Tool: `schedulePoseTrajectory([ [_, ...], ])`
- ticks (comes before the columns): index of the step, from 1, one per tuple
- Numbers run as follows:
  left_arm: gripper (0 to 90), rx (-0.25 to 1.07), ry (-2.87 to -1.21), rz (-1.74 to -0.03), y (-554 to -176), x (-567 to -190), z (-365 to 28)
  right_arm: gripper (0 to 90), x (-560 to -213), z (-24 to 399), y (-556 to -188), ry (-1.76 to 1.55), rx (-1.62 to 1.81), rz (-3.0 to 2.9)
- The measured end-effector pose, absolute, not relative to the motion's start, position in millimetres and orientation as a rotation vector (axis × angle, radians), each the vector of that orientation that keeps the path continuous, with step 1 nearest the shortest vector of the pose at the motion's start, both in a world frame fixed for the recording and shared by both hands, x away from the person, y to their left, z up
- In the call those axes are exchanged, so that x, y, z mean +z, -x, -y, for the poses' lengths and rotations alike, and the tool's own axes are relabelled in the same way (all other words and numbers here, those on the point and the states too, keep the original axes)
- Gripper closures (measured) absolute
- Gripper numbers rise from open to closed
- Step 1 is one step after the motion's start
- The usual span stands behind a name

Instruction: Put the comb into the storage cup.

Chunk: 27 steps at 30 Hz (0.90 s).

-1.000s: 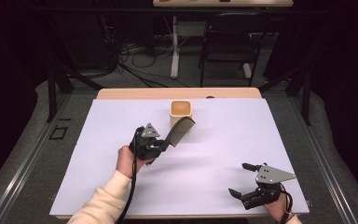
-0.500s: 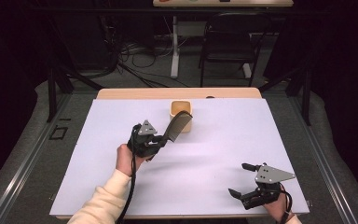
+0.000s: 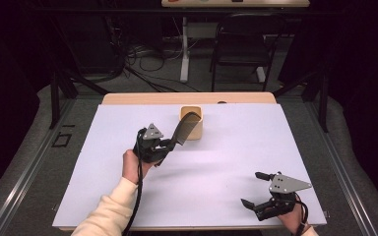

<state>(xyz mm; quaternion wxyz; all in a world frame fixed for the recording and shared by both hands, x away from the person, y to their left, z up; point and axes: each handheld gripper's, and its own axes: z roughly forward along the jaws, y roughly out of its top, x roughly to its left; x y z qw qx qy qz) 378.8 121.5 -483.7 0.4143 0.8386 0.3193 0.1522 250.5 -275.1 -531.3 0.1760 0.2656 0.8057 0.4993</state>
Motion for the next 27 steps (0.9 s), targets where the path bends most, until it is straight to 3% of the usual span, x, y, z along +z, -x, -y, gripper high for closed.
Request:
schedulePoseTrajectory([
  [27,72.3,0.408,-2.007,-0.800,-393,-474,-119,0.0,-531,275,-250,-0.752,1.410,-2.281],
])
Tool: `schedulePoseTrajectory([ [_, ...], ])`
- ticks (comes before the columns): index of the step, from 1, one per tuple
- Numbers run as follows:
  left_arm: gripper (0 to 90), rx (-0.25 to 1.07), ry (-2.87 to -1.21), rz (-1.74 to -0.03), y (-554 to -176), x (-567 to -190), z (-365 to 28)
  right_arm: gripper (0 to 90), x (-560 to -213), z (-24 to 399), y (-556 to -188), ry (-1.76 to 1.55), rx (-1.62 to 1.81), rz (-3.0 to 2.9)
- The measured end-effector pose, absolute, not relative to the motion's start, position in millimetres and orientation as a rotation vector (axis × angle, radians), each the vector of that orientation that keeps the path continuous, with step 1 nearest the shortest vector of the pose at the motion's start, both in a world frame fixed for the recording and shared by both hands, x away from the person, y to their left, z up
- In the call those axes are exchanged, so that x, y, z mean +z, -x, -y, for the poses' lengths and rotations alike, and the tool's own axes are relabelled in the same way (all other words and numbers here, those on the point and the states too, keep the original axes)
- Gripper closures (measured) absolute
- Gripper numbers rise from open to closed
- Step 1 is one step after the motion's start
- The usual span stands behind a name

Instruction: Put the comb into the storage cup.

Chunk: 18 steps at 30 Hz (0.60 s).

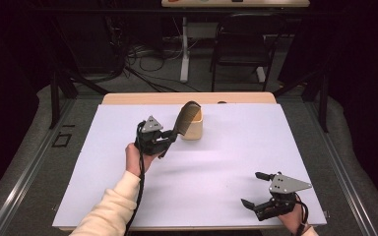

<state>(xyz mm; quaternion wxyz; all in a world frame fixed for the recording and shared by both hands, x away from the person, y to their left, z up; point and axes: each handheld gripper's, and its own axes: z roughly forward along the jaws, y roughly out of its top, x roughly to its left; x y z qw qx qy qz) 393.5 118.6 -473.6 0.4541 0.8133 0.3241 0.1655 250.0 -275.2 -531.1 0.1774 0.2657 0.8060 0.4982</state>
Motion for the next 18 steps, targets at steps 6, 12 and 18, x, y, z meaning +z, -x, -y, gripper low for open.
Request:
schedulePoseTrajectory([
  [6,72.3,0.420,-1.990,-0.802,-397,-469,-118,0.0,-531,275,-250,-0.752,1.409,-2.282],
  [12,72.3,0.431,-1.970,-0.806,-401,-467,-117,0.0,-531,275,-250,-0.753,1.410,-2.282],
  [18,72.3,0.439,-1.955,-0.807,-404,-465,-115,0.0,-531,275,-250,-0.752,1.411,-2.281],
])
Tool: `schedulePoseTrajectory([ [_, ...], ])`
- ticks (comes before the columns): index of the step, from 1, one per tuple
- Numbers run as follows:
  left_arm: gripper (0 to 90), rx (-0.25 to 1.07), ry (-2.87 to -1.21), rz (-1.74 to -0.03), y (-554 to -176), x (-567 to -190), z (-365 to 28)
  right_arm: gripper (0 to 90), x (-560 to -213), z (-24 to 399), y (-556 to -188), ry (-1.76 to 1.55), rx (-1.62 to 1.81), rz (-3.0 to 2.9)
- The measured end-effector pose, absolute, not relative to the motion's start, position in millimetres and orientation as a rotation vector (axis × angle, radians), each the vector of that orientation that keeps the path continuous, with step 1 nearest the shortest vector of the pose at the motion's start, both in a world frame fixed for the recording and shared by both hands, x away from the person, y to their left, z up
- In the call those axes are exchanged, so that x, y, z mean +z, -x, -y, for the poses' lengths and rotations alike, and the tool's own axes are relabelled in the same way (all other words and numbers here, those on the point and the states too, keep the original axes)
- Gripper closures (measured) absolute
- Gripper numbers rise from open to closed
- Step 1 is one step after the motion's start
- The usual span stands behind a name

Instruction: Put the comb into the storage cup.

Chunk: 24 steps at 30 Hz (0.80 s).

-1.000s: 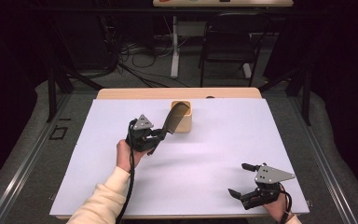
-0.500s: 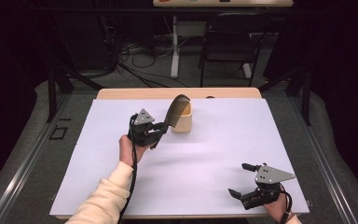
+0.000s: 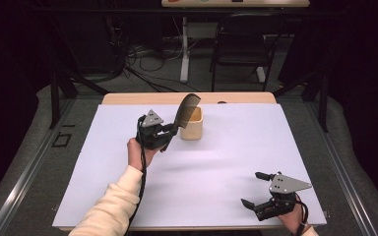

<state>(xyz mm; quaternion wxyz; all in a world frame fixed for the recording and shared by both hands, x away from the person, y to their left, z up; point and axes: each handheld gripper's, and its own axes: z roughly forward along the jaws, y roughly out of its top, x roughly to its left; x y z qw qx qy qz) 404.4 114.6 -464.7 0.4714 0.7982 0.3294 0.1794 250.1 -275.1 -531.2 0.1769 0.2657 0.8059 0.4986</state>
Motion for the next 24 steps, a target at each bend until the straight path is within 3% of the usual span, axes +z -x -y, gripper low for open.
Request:
schedulePoseTrajectory([
  [24,72.3,0.454,-1.904,-0.810,-417,-457,-108,0.0,-531,275,-250,-0.753,1.413,-2.281],
])
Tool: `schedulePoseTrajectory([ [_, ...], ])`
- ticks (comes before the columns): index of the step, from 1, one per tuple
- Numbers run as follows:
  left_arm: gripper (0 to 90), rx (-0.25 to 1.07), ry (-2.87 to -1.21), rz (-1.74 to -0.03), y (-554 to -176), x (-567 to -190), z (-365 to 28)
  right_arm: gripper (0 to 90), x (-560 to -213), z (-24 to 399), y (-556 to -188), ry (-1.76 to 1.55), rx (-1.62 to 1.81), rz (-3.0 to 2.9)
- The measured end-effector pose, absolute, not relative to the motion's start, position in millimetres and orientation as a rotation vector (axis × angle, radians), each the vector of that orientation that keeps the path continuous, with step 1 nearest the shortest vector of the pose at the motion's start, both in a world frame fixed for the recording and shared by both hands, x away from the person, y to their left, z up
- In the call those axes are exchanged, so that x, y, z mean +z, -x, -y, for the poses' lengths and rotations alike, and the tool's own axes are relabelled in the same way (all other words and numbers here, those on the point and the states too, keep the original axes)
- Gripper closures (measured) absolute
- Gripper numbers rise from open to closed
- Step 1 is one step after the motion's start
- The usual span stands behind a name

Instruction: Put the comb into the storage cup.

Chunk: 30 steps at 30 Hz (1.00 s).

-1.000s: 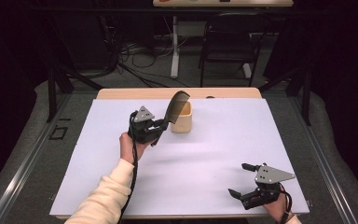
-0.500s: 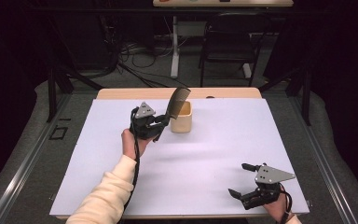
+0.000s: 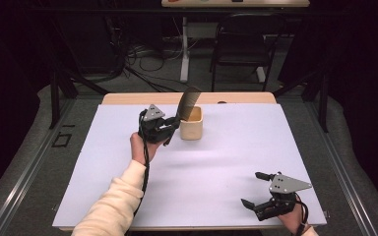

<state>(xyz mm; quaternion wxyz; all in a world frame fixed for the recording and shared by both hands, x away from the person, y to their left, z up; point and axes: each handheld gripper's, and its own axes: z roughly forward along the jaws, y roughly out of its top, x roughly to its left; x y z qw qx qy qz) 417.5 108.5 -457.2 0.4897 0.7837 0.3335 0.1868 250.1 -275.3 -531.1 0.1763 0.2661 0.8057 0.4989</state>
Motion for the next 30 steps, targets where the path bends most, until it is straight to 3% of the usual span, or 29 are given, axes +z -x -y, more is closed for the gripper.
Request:
schedulePoseTrajectory([
  [30,72.3,0.478,-1.853,-0.835,-435,-452,-102,0.0,-531,275,-250,-0.756,1.415,-2.280],
])
